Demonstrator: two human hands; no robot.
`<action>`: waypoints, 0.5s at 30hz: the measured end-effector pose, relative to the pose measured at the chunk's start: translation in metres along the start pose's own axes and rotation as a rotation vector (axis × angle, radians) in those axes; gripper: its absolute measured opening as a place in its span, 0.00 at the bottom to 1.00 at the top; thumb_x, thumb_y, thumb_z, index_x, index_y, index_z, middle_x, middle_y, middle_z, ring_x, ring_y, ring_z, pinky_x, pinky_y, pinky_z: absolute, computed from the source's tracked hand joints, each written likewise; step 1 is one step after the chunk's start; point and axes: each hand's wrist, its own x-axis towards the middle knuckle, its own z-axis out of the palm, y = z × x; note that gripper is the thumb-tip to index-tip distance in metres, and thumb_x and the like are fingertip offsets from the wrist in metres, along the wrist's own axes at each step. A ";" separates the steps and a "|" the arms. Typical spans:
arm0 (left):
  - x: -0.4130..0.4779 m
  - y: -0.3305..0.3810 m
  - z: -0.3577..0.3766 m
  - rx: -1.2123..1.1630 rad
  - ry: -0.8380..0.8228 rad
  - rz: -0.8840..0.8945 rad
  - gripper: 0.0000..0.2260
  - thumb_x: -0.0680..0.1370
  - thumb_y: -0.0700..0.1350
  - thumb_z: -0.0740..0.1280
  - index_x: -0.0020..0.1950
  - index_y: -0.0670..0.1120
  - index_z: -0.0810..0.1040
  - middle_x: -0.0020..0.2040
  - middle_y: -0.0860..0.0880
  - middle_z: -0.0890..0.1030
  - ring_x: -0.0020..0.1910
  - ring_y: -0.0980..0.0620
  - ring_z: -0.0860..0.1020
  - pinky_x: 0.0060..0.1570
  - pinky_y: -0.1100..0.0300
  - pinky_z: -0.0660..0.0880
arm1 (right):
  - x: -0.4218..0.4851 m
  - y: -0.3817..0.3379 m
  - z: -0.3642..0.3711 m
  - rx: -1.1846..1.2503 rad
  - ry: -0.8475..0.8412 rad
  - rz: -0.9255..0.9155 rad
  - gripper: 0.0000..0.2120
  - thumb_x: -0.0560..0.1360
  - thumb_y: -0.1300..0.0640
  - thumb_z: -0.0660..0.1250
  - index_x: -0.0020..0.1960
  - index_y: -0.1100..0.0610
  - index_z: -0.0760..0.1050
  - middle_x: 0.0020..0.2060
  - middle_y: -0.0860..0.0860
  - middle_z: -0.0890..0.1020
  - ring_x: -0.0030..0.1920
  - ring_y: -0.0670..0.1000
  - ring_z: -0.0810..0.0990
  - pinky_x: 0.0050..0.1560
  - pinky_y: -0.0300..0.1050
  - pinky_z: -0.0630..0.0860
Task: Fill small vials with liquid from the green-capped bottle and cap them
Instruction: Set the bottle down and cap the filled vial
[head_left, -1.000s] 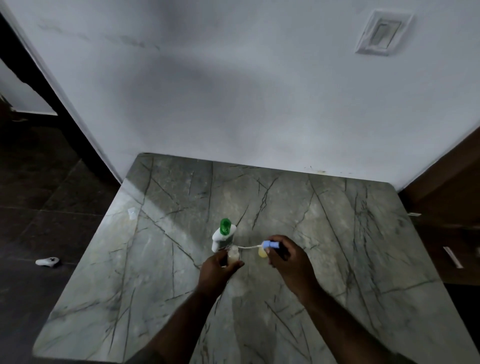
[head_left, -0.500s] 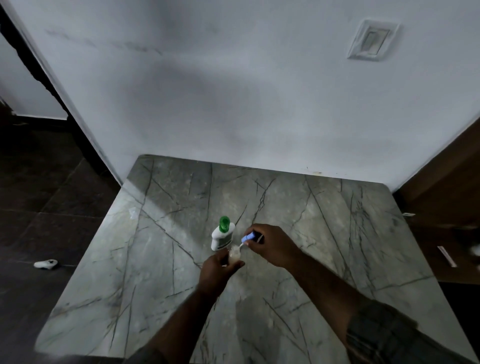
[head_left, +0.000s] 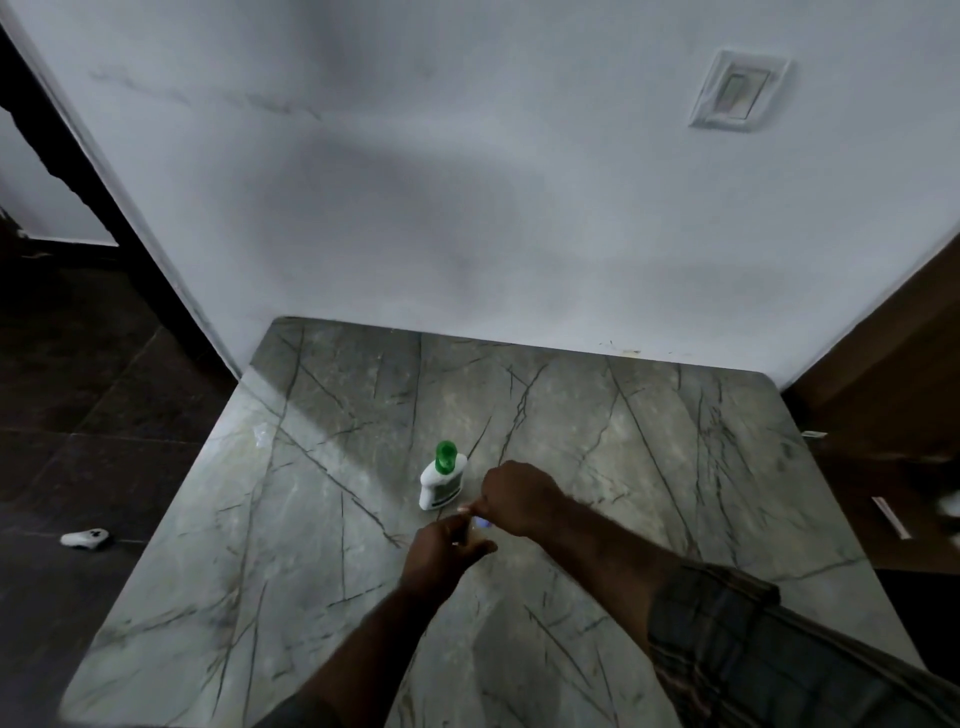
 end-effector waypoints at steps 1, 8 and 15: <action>0.001 -0.001 0.001 0.000 -0.010 -0.009 0.13 0.70 0.52 0.77 0.53 0.53 0.83 0.42 0.59 0.83 0.40 0.60 0.80 0.42 0.67 0.72 | 0.000 0.001 0.000 0.038 -0.001 -0.018 0.20 0.74 0.43 0.69 0.55 0.57 0.81 0.51 0.56 0.84 0.53 0.56 0.82 0.49 0.46 0.73; 0.005 -0.005 0.000 -0.020 -0.041 -0.038 0.08 0.72 0.51 0.75 0.50 0.56 0.82 0.39 0.60 0.83 0.37 0.68 0.79 0.37 0.76 0.71 | 0.000 0.007 -0.001 0.081 -0.035 -0.218 0.07 0.72 0.59 0.70 0.50 0.58 0.81 0.47 0.55 0.84 0.51 0.54 0.81 0.43 0.39 0.63; 0.007 -0.013 0.010 -0.069 -0.064 -0.060 0.07 0.73 0.49 0.75 0.49 0.56 0.81 0.40 0.55 0.85 0.38 0.58 0.82 0.41 0.64 0.76 | 0.003 0.014 0.012 -0.005 -0.026 -0.269 0.05 0.71 0.65 0.67 0.46 0.63 0.80 0.46 0.59 0.84 0.50 0.60 0.81 0.47 0.48 0.72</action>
